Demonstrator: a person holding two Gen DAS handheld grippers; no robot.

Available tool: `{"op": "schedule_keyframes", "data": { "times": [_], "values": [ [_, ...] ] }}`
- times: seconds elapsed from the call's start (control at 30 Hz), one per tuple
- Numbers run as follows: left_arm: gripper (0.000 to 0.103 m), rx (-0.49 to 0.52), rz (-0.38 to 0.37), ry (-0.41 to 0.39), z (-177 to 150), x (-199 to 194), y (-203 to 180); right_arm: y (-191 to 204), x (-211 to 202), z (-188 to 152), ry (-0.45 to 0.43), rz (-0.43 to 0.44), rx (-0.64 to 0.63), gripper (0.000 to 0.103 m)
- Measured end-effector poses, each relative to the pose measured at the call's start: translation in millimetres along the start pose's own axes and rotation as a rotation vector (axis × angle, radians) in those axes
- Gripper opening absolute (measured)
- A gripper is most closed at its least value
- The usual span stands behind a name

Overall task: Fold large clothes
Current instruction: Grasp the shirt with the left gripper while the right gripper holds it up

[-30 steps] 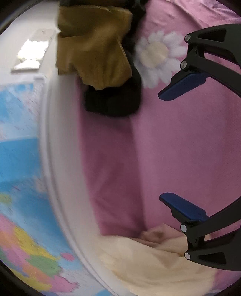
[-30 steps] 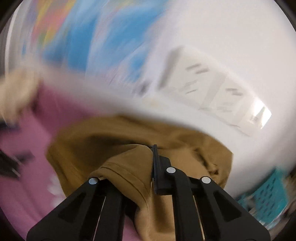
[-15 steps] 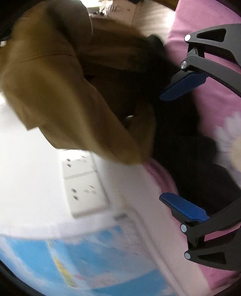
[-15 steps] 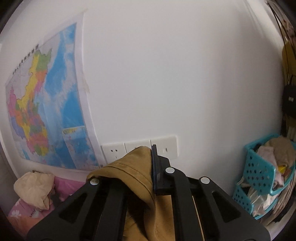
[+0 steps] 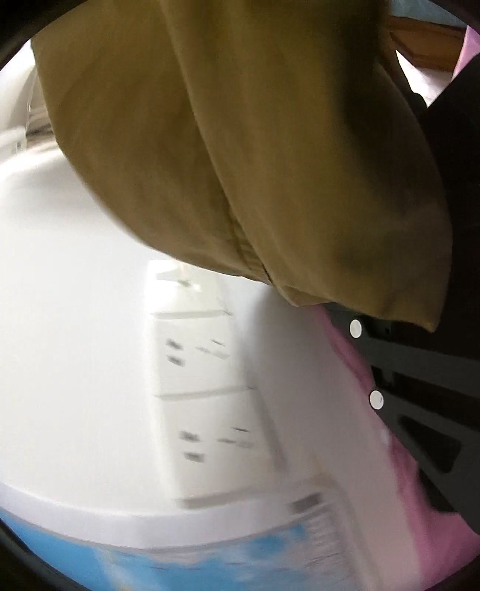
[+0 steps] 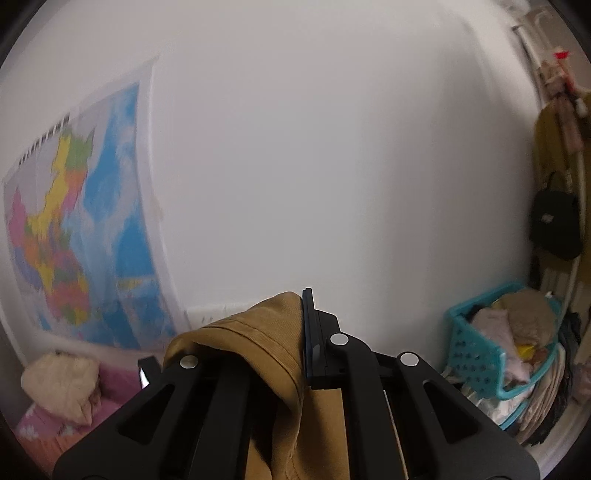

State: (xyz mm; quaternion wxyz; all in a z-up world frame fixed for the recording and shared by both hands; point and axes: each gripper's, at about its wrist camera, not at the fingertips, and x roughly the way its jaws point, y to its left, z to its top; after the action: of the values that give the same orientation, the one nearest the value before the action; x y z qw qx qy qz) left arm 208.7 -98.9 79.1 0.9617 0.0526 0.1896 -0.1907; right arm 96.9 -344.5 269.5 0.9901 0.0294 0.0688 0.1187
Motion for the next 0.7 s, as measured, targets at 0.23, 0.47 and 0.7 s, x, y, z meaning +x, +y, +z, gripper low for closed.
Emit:
{"op": "schedule_keyframes", "data": {
  "times": [0.23,0.47,0.7],
  "values": [
    [0.003,-0.014,-0.013,-0.253,93.1,-92.9,-26.7,24.9,-105.9,73.8,-0.203,-0.074,-0.084,0.004],
    [0.004,-0.028,0.082,-0.449,127.8,-258.5,-35.3,64.7,-209.8,106.0,-0.294,-0.051,-0.186,0.004],
    [0.004,0.064,0.280,-0.448,95.1,-403.4,-20.7,82.7,-242.5,76.8,-0.217,0.145,-0.180,0.005]
  ]
}}
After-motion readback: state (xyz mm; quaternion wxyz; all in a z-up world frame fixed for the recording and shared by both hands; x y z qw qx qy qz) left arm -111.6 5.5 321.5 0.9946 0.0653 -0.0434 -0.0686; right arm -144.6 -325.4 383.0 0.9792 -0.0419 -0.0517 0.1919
